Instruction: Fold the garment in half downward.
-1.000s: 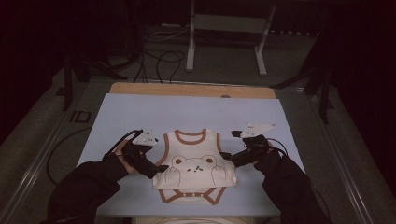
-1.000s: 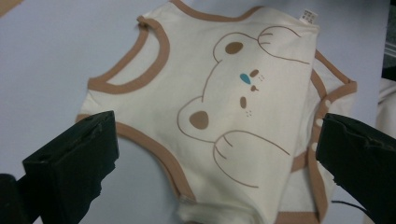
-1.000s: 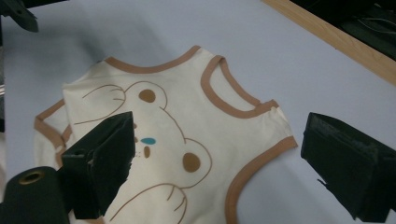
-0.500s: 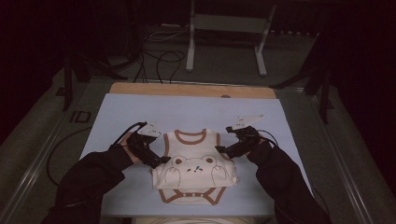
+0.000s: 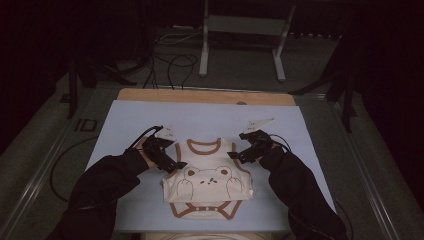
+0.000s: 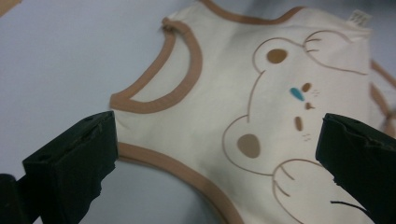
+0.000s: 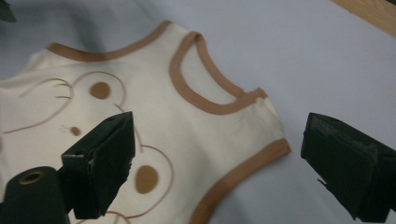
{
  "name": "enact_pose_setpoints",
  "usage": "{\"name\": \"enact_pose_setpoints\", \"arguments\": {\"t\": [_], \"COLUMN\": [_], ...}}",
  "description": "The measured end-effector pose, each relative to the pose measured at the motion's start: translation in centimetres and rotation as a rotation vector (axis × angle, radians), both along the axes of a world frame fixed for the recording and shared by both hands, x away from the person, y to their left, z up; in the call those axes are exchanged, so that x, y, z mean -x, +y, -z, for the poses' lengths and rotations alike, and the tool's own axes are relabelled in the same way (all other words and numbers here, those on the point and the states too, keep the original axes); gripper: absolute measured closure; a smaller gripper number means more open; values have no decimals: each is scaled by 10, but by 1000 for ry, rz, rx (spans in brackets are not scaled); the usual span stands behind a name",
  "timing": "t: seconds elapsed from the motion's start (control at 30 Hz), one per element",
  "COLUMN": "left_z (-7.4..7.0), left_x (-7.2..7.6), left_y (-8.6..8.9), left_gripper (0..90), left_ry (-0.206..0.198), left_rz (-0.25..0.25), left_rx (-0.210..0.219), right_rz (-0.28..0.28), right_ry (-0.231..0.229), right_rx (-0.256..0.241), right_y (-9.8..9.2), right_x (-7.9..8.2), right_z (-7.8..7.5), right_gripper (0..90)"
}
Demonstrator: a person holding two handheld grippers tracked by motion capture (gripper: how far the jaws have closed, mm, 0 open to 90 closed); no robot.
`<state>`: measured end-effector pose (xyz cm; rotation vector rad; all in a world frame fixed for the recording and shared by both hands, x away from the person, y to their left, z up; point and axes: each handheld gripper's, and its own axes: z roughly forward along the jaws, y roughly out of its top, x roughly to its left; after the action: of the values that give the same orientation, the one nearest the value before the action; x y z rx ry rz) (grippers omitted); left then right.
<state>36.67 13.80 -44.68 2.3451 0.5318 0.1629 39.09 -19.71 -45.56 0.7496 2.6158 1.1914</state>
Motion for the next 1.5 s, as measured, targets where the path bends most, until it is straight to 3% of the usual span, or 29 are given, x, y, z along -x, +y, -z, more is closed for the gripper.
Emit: {"name": "enact_pose_setpoints", "arguments": {"t": [0.53,0.73,0.97,1.2,1.3,1.4,1.5], "left_z": [12,22,36,48,56,61,63], "left_x": [-24,-32,-43,-54,-61,-63,-66], "left_y": [0,-2,-3,-3,0,1,2], "left_gripper": [1,1,6,10,39,45,114], "left_ry": [28,30,41,56,76,75,70], "left_rz": [-30,-41,-62,-68,-87,-90,-102], "left_rx": [0,-2,-20,-47,-51,-67,-72], "right_rz": [6,8,16,29,36,31,22], "right_ry": [34,64,101,106,107,104,106], "right_rx": [35,68,71,86,119,133,133], "right_y": [-2,1,4,6,9,11,13], "right_x": [-21,-28,-37,-44,-50,-53,-57], "right_z": [17,27,41,48,51,52,52], "right_gripper": [104,106,106,106,145,162,191]}}
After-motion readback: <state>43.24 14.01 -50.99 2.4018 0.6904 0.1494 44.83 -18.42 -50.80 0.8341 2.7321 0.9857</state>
